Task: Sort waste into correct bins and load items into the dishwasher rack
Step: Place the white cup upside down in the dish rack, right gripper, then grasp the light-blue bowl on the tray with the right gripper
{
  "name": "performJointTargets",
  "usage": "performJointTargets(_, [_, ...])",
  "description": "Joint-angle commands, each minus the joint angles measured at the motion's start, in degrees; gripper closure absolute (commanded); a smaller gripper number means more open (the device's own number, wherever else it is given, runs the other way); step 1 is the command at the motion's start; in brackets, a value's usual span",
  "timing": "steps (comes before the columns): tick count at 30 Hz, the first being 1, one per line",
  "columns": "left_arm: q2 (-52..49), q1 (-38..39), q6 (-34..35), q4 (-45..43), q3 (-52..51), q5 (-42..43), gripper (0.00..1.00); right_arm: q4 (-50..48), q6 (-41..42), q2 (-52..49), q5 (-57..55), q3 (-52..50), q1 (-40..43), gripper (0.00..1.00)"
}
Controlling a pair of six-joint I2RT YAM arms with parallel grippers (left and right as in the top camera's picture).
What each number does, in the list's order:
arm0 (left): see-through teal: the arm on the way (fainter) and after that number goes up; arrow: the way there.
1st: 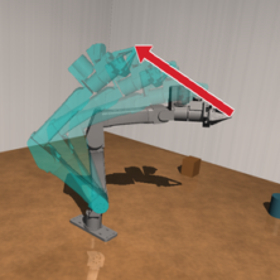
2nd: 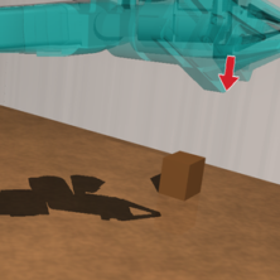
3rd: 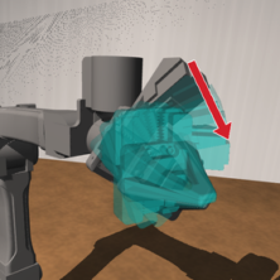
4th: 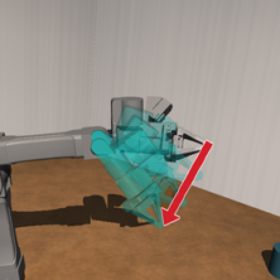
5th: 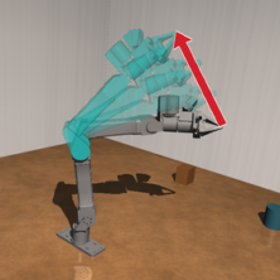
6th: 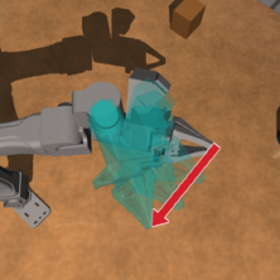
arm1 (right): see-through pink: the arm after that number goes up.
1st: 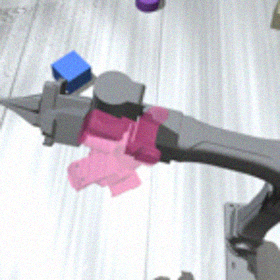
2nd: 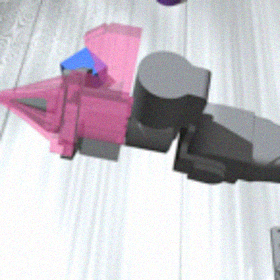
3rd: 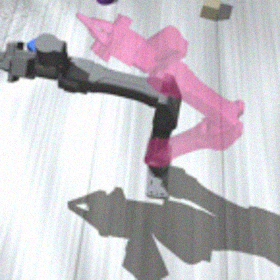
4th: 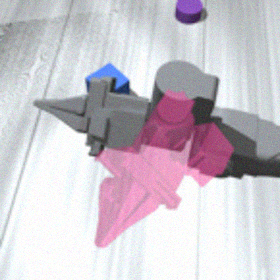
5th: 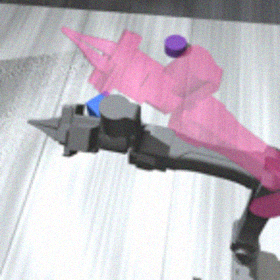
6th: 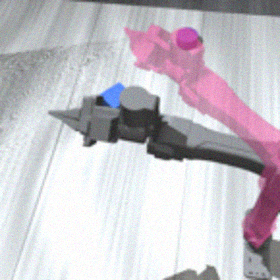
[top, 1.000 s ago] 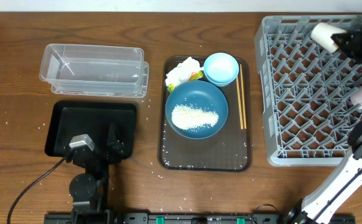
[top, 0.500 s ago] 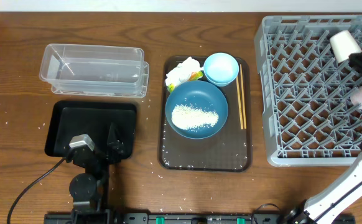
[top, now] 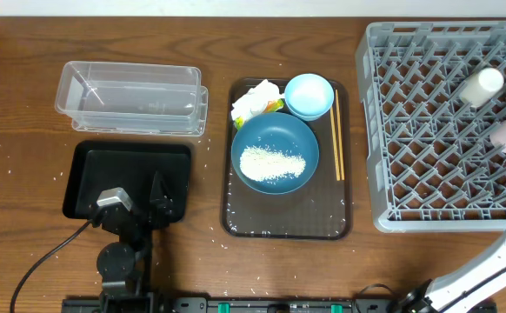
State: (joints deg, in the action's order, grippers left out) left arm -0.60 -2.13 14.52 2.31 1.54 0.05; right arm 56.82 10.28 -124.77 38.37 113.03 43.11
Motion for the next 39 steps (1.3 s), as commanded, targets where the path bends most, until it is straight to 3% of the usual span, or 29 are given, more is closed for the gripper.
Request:
performJointTargets(1, [0.37,0.24,-0.98,1.88,-1.31,-0.66,0.05,0.44,1.70,9.31,-6.86,0.59,0.11,0.48])
performJointTargets(9, [0.37,0.24,-0.98,1.88,-1.31,-0.66,0.05,3.61,0.59,19.10,-6.84,0.59,-6.99,0.49])
performJointTargets(14, [0.37,0.24,-0.98,1.88,-1.31,-0.66,0.05,7.87,-5.66,19.26,-8.26,0.02,-19.96,0.48])
performJointTargets(20, [0.37,0.24,-0.98,1.88,-1.31,-0.66,0.05,6.10,-5.66,17.62,-13.18,-6.01,-37.11,0.45])
performJointTargets(22, [0.37,0.24,-0.98,1.88,-1.31,-0.66,0.05,2.69,-5.64,17.27,-14.56,-9.88,-43.21,0.38])
performJointTargets(26, [0.37,0.24,-0.98,1.88,-1.31,-0.66,0.05,-4.15,-3.61,16.31,-21.29,-15.80,-52.83,0.11])
performJointTargets(29, [0.37,0.24,-0.98,1.88,-1.31,-0.66,0.05,-8.70,0.70,15.30,-28.00,-18.88,-58.69,0.05])
performJointTargets(39, [0.37,0.24,-0.98,1.88,-1.31,-0.66,0.05,-22.91,3.06,8.79,-41.75,-20.55,-69.09,0.17])
